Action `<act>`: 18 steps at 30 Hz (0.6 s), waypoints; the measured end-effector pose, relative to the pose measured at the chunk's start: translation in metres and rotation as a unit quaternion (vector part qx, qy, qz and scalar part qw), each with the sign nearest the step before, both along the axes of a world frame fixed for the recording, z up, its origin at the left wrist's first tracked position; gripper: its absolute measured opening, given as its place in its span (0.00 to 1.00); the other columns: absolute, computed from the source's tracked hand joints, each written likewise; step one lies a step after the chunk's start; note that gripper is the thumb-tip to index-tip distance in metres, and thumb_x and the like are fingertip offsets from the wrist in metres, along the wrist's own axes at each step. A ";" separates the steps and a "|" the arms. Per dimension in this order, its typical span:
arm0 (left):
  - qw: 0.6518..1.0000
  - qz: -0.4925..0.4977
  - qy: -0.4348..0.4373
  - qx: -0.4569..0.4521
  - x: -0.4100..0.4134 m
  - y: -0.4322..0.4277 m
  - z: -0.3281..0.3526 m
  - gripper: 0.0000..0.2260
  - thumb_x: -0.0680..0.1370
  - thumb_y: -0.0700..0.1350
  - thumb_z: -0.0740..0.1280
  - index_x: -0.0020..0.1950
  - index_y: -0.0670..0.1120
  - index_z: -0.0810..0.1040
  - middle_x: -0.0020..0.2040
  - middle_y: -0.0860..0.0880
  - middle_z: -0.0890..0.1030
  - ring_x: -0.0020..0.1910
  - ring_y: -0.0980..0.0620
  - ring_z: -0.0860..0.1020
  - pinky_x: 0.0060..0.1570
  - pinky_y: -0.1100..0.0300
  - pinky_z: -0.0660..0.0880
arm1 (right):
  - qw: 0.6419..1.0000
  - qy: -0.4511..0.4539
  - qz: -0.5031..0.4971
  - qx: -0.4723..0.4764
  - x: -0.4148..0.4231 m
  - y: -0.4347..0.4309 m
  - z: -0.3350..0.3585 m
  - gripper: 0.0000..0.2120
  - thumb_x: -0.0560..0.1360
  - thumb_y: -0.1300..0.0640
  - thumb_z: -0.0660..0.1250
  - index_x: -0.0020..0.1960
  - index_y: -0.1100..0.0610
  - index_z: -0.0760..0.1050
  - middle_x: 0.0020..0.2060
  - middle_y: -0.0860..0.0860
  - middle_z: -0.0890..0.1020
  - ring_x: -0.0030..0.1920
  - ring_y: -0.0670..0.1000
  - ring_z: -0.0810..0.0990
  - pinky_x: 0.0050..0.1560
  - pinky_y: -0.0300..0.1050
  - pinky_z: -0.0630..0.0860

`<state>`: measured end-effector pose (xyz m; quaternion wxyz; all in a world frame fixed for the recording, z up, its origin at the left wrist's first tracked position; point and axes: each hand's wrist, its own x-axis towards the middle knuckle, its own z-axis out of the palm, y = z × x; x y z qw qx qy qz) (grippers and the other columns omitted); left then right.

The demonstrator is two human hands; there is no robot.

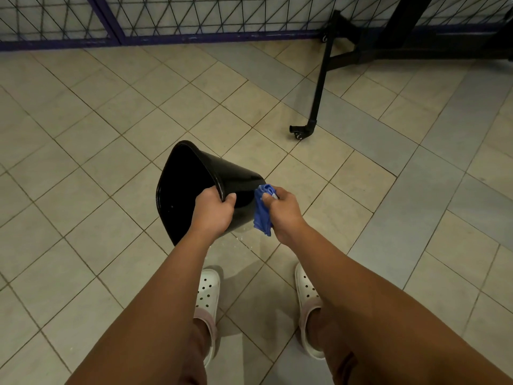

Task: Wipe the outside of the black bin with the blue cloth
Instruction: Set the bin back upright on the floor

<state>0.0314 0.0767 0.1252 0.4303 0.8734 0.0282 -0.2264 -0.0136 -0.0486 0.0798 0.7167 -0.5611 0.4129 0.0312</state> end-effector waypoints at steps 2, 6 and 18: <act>0.999 -0.012 -0.003 0.030 0.000 -0.002 -0.006 0.13 0.82 0.44 0.64 0.64 0.41 0.77 0.57 0.42 0.80 0.58 0.41 0.77 0.56 0.54 0.72 | 1.000 0.005 0.007 0.023 0.001 0.001 -0.006 0.08 0.80 0.60 0.59 0.58 0.57 0.72 0.48 0.55 0.79 0.47 0.55 0.80 0.47 0.49 0.80; 0.997 -0.030 -0.020 0.075 -0.001 -0.004 -0.016 0.13 0.82 0.43 0.64 0.64 0.39 0.78 0.58 0.39 0.81 0.58 0.40 0.79 0.54 0.55 0.72 | 0.999 -0.007 0.035 0.016 0.008 0.007 -0.017 0.12 0.79 0.62 0.60 0.61 0.57 0.73 0.53 0.58 0.80 0.52 0.59 0.80 0.54 0.56 0.78; 0.965 -0.156 -0.053 0.205 0.010 0.002 -0.061 0.12 0.83 0.44 0.62 0.61 0.38 0.77 0.54 0.39 0.81 0.52 0.42 0.80 0.45 0.57 0.71 | 0.993 0.024 0.106 -0.057 0.016 0.024 -0.061 0.13 0.77 0.63 0.59 0.60 0.56 0.74 0.48 0.58 0.80 0.45 0.55 0.78 0.49 0.52 0.77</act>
